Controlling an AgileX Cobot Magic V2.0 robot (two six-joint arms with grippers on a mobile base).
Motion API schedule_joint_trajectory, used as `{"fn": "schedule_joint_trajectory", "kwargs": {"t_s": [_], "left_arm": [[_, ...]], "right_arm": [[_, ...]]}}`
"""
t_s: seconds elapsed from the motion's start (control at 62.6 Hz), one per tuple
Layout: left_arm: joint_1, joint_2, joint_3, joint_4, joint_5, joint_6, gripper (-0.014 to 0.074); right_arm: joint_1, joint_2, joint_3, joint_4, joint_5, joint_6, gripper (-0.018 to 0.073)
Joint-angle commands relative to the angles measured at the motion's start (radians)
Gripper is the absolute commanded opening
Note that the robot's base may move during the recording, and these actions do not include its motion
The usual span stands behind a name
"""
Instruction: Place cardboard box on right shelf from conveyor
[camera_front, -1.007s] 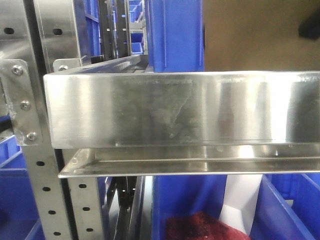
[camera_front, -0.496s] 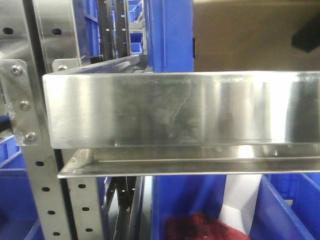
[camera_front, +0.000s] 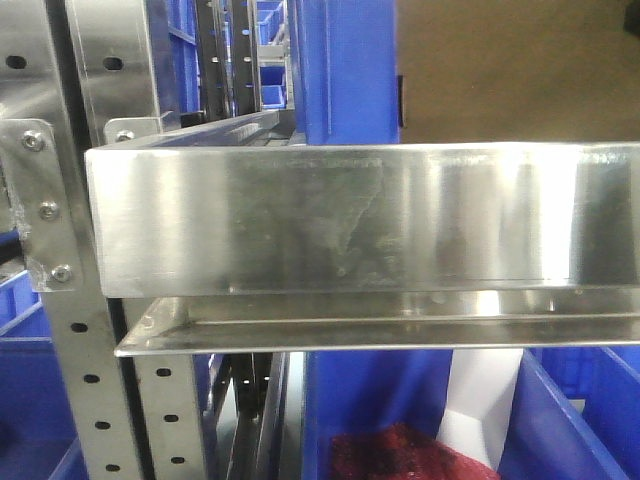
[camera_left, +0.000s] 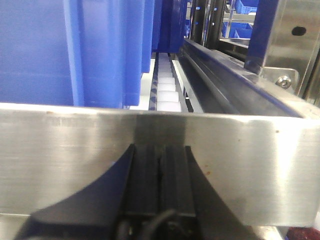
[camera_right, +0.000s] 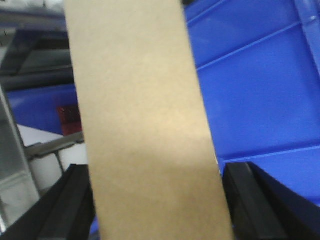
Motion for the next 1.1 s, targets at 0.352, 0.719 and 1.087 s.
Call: {"fn": "schedule_joint_trajectory", "kwargs": {"t_s": [0.352, 0.719, 1.087], "left_arm": [[-0.002, -0.01, 0.008, -0.006, -0.092, 0.0, -0.0116], [-0.002, -0.01, 0.008, -0.006, -0.092, 0.0, -0.0116], [-0.002, -0.01, 0.008, -0.006, -0.092, 0.0, -0.0116]], "right_arm": [[0.001, -0.031, -0.026, 0.26, -0.014, 0.002, 0.0592], [0.0, -0.031, -0.026, 0.512, -0.056, 0.121, 0.0587], [0.0, -0.031, -0.026, 0.622, -0.223, 0.396, 0.0021]]}}
